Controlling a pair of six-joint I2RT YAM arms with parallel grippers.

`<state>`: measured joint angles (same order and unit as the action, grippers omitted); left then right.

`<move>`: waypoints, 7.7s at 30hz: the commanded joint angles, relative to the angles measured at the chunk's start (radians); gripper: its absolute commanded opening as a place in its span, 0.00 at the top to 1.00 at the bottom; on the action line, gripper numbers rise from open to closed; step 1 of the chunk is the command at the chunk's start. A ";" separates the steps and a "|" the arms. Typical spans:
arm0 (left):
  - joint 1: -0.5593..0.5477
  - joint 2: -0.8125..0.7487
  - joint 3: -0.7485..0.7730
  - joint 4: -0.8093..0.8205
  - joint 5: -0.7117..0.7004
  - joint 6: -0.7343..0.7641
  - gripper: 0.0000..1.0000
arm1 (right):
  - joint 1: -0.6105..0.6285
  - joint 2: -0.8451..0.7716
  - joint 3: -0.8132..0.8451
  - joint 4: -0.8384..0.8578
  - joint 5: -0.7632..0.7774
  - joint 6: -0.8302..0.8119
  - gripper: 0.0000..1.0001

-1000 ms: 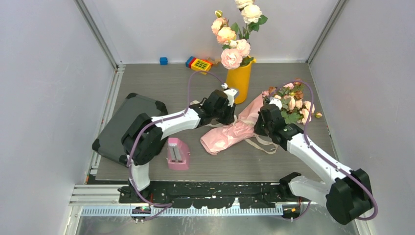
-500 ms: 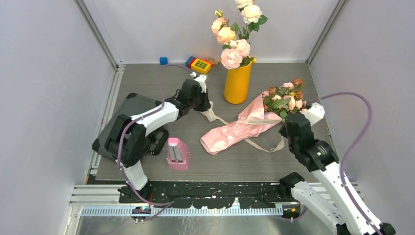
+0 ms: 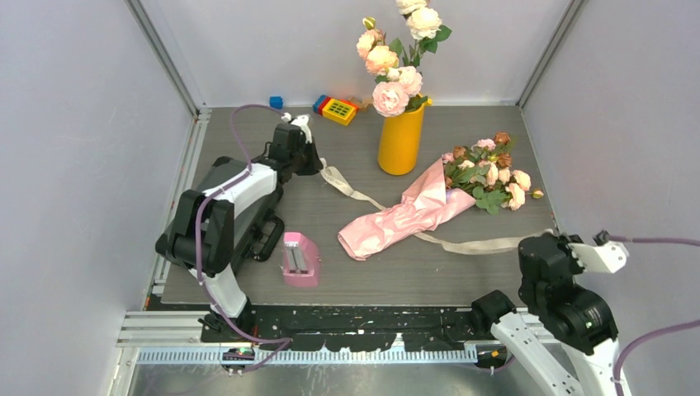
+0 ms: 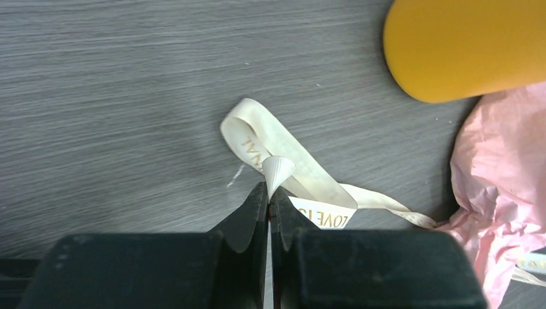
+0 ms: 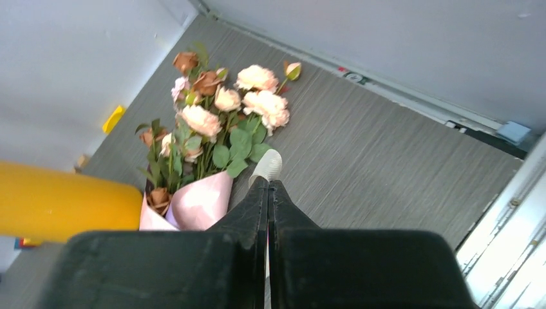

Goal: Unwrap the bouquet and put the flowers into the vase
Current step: Untie the ribbon from the wrapping paper, then unfold the wrapping paper at the center of the board.

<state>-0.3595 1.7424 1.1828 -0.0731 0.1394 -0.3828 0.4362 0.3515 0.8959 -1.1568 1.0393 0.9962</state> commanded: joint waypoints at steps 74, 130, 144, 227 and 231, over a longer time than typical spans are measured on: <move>-0.504 0.128 0.094 -0.084 -0.120 0.082 0.37 | -0.182 0.754 -0.506 1.148 -0.963 -0.239 0.99; -0.504 0.190 0.132 -0.047 -0.009 0.108 0.40 | -0.258 0.764 -0.521 1.255 -1.094 -0.236 0.72; -0.504 0.163 0.147 -0.062 -0.076 0.145 0.44 | -0.259 0.711 -0.315 0.964 -1.190 -0.239 1.00; -0.644 -0.511 -0.209 -0.005 -0.015 0.258 0.11 | -0.186 0.704 -0.120 0.995 -1.323 0.164 1.00; -0.644 -0.471 -0.191 0.014 -0.124 0.278 0.10 | -0.132 0.769 -0.053 1.006 -1.282 0.169 1.00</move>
<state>-1.0058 1.2373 0.9363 -0.1059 0.1207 -0.1383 0.2653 1.0901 0.7521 -0.2379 -0.2817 1.1408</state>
